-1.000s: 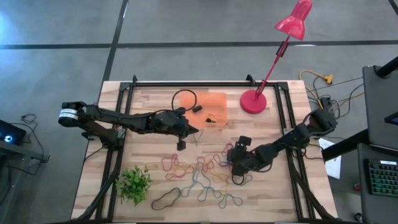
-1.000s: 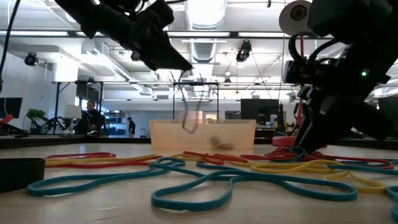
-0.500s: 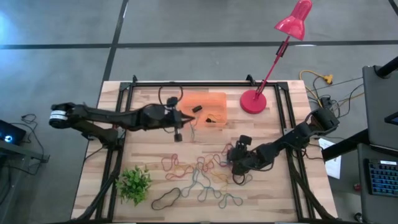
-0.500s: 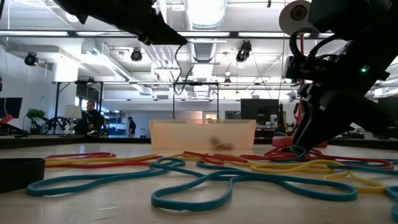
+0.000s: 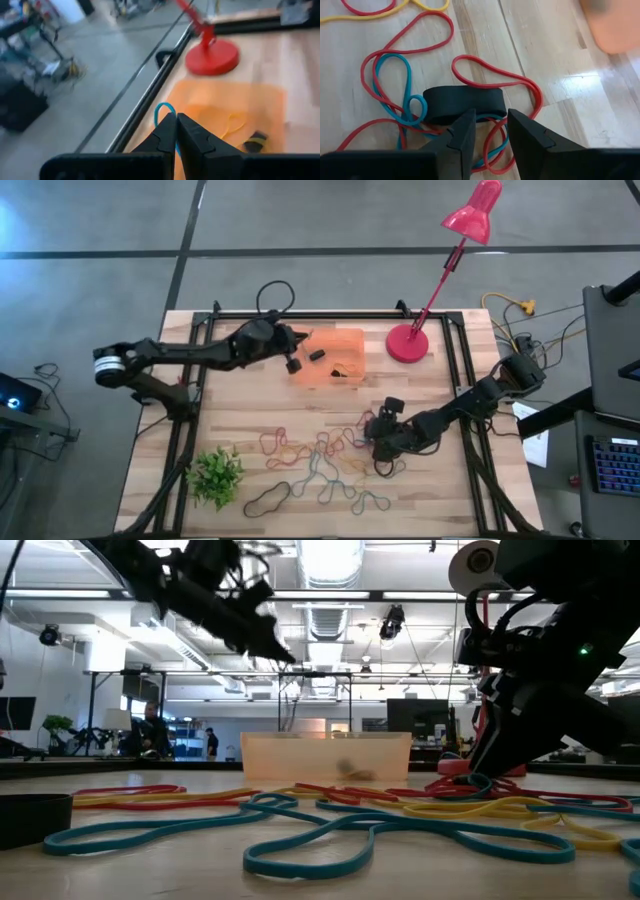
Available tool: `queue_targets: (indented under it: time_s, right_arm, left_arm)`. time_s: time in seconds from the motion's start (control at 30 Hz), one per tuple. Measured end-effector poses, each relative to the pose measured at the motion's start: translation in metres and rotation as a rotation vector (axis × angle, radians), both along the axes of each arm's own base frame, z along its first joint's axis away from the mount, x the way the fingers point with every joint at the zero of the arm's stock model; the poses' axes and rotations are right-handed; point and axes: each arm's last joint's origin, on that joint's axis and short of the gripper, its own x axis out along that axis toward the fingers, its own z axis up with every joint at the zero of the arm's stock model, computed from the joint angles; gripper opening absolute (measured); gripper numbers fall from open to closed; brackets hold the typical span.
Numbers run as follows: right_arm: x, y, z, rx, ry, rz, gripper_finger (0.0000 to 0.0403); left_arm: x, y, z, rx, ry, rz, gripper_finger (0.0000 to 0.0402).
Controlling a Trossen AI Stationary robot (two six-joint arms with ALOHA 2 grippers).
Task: Pick and place rubber bands into bin
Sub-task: Put the blue rubber band into the orange bin, then put the red rubber band into the orange bin
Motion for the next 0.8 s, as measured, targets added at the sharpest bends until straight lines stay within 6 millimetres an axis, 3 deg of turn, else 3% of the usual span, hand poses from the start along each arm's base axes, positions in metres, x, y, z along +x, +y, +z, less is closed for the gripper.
queue_targets:
  time_s: [0.17, 0.53, 0.8]
  right_arm:
    - [0.0, 0.0, 0.001, -0.01, 0.003, 0.018, 0.0116]
    - [0.008, 0.003, 0.027, -0.061, -0.077, 0.191, 0.0141]
    - [0.017, -0.003, 0.022, -0.05, -0.053, 0.283, 0.0128]
  left_arm:
    - [0.005, 0.005, -0.013, -0.032, 0.034, -0.045, 0.0009]
    - [0.005, 0.004, -0.014, -0.048, 0.037, -0.054, 0.0123]
    - [0.0, 0.0, -0.017, -0.149, 0.042, -0.093, 0.0137]
